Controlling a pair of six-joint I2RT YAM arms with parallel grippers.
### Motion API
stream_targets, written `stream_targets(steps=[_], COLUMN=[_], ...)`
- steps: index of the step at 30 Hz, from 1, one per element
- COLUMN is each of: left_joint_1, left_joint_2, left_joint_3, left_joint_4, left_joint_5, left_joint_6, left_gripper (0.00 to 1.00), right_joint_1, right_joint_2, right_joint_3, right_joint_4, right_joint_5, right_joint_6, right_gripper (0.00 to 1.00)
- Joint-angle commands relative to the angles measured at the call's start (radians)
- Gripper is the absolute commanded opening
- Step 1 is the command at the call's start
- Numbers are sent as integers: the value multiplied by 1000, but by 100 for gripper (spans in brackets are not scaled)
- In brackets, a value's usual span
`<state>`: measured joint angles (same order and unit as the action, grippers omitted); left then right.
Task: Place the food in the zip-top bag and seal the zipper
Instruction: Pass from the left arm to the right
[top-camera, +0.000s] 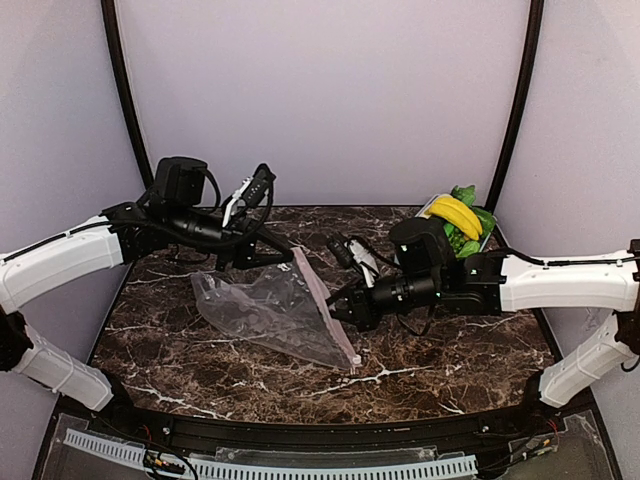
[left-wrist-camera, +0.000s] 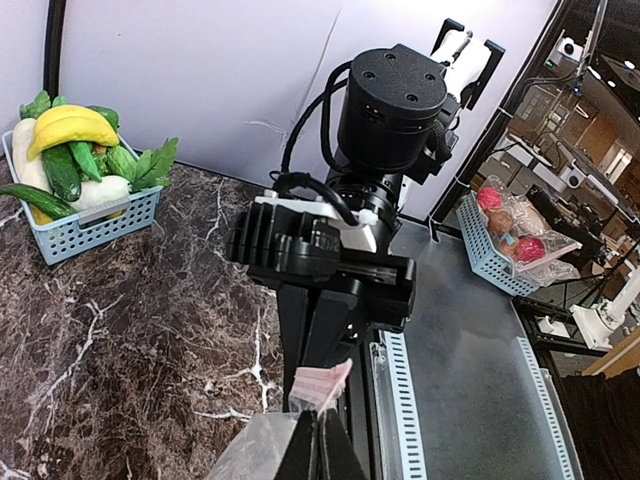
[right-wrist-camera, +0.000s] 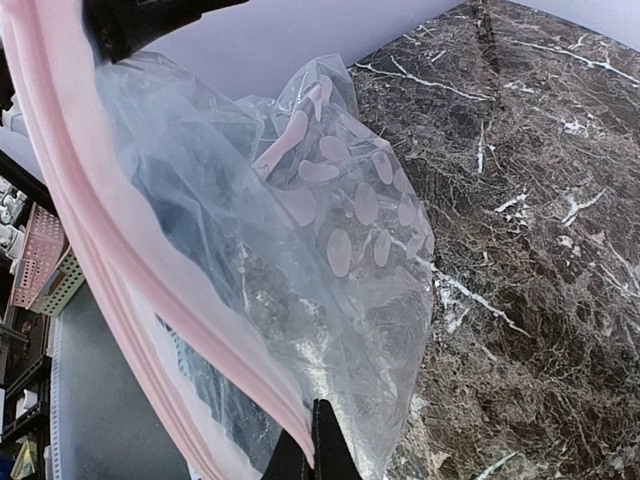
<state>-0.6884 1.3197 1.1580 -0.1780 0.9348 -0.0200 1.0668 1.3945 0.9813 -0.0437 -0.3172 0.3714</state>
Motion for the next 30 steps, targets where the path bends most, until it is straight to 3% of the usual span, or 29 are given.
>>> stream_targets(steps=[1, 3, 4, 5, 6, 8, 10, 15, 21, 30], left_joint_1=[-3, -3, -3, -3, -3, -3, -3, -21, -167, -355], left_joint_2=[0, -4, -13, -18, -33, -63, -94, -146, -99, 32], left_joint_3=[20, 19, 17, 14, 8, 2, 6, 42, 33, -56], left_joint_4=[-18, -23, -24, -26, -26, -36, -43, -42, -27, 218], left_joint_5=[-39, -90, -127, -148, -208, -311, -414, -583, -790, -856], left_joint_6=[11, 13, 14, 29, 50, 75, 88, 6, -160, -450], left_gripper=[1, 8, 25, 35, 55, 71, 78, 81, 80, 73], right_joint_1=[7, 7, 7, 6, 6, 3, -1, -29, -44, -45], right_joint_2=[-27, -29, -29, -27, -26, -24, -28, -46, -51, -65], right_joint_3=[-7, -7, -5, -1, 2, 9, 14, 25, 67, 76], right_joint_4=[39, 39, 34, 22, 4, -27, -59, -111, -123, -92], right_joint_5=[13, 48, 79, 113, 153, 233, 300, 409, 460, 427], right_joint_6=[2, 15, 24, 34, 44, 64, 81, 120, 133, 170], right_gripper=[0, 0, 0, 0, 0, 0, 0, 0, 0, 0])
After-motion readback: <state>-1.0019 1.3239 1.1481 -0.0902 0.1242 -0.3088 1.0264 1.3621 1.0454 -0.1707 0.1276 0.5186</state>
